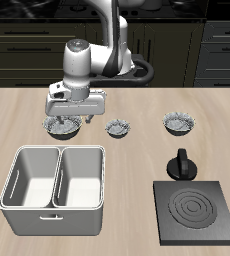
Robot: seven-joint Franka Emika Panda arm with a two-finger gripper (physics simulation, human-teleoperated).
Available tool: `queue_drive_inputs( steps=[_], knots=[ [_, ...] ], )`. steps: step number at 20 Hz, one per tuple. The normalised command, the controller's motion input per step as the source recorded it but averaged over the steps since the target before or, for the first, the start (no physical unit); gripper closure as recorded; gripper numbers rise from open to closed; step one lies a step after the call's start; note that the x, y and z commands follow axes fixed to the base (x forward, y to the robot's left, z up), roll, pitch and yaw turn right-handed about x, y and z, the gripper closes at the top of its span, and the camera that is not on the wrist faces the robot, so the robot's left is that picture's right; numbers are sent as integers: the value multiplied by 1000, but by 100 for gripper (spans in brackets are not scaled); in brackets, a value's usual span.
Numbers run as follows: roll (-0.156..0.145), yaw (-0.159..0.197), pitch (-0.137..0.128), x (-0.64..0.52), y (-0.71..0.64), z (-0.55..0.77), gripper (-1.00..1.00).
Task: Turn off the flat stove and place the largest bowl on it
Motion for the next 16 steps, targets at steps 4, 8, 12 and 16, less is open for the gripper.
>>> queue_drive_inputs(
  steps=[4, 8, 12, 16],
  knots=[
    [10, -10, 8, 16, -1, -101, 100],
    [8, -4, -2, -13, 9, -29, 100],
    [1, 14, -5, 16, 51, 77, 100],
    [-27, 6, -34, 46, -24, 268, 100]
  ],
)
